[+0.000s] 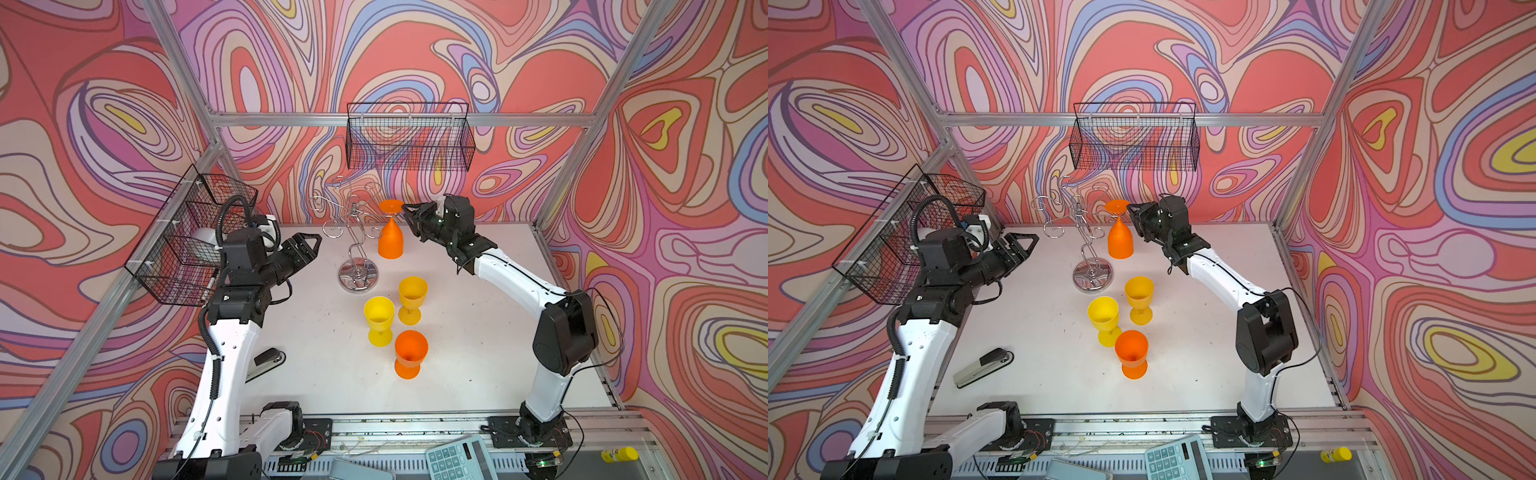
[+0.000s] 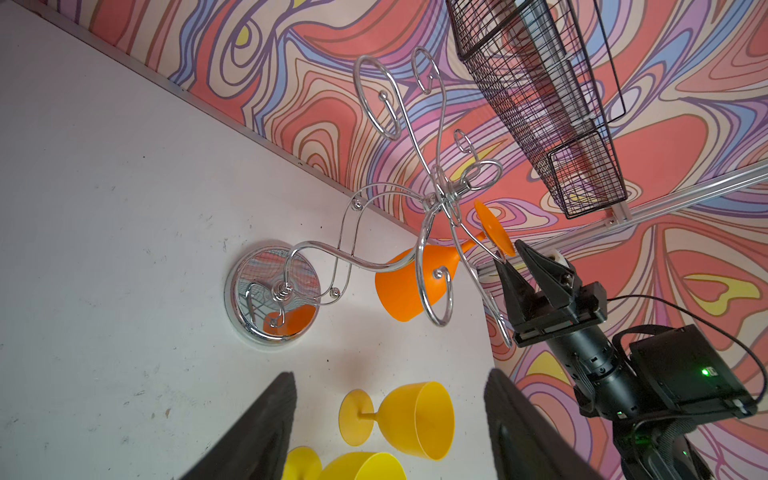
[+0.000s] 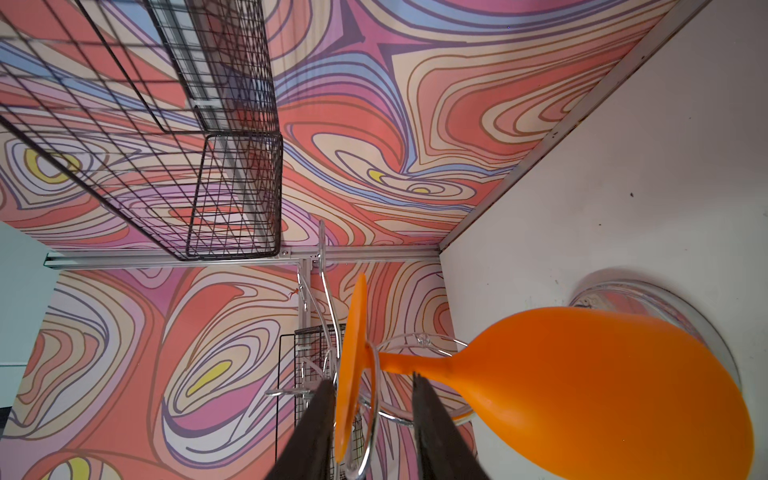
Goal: Take the wine glass off the wine glass rack
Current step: 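Align the right gripper fingers around the rim of the orange glass foot, then close the right gripper on the orange glass foot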
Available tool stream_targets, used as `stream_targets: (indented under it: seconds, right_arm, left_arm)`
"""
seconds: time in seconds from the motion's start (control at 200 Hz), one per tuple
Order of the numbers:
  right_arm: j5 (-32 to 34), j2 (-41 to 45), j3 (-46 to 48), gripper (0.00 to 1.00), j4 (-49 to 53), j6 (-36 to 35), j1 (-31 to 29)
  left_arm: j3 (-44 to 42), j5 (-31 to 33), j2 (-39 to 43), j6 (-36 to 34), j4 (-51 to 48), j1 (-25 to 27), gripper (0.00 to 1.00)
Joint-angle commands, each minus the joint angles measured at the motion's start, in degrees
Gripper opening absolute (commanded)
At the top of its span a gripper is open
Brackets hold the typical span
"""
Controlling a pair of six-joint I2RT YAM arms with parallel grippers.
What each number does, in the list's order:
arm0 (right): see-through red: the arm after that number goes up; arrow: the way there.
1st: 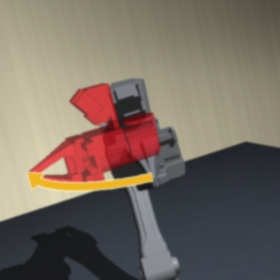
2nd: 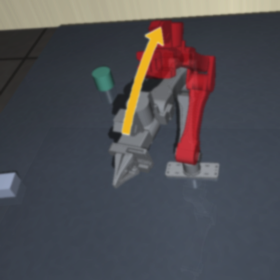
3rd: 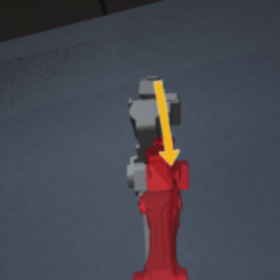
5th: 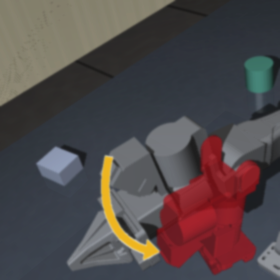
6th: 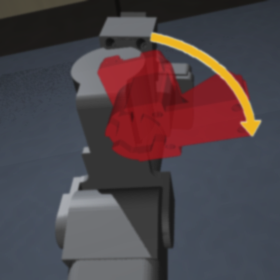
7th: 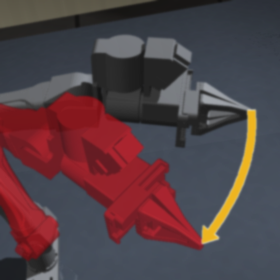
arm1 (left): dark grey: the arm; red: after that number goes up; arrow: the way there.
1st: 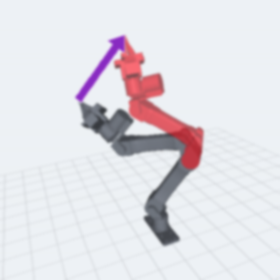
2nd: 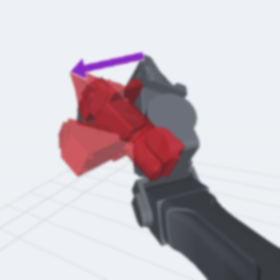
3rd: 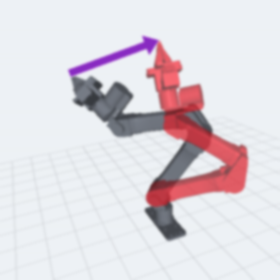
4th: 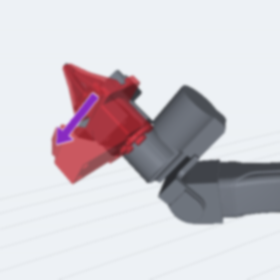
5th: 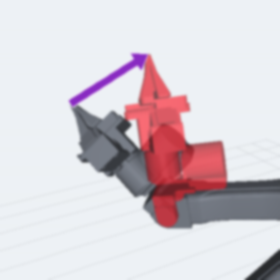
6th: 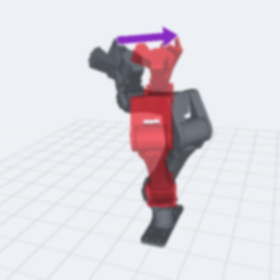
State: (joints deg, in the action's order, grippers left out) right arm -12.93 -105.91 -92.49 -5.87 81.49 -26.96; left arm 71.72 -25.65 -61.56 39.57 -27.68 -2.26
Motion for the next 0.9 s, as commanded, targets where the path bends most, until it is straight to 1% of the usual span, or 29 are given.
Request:
stream_targets:
  seconds: [0.0, 0.165, 0.245, 0.361, 0.431, 0.571, 0.896]
  right_arm:
    - [-0.3, -1.4, -2.0, 0.33, -0.5, -0.6, -0.1]
    - [-0.8, -2.6, -3.0, 0.32, -1.0, 0.2, -0.1]
    - [-1.0, -3.1, -3.4, 0.29, -1.3, 0.4, -0.2]
    - [-1.1, -3.6, -4.0, 0.26, -1.3, 0.5, -0.3]
    - [-1.1, -3.9, -4.3, 0.23, -1.3, 0.7, -0.3]
    - [-0.8, -4.2, -4.8, 0.21, -1.4, 0.6, -0.3]
    - [-0.9, -4.9, -6.1, 0.04, -1.4, 0.3, -0.4]
  left_arm:
    - [0.1, -0.1, 1.2, -1.1, -1.1, -0.3, 0.72]
    - [0.2, -0.3, 1.5, -1.1, -1.1, -0.3, 0.72]
    - [0.3, -0.2, 1.6, -1.1, -1.3, -0.3, 0.72]
    - [0.5, -0.4, 1.6, -1.1, -1.3, -0.3, 0.72]
    - [0.5, -0.5, 1.6, -1.0, -1.3, -0.3, 0.72]
    - [0.3, -0.6, 1.9, -1.1, -1.4, -0.3, 0.72]
    - [0.1, -0.7, 2.3, -1.2, -1.4, -0.3, 0.72]
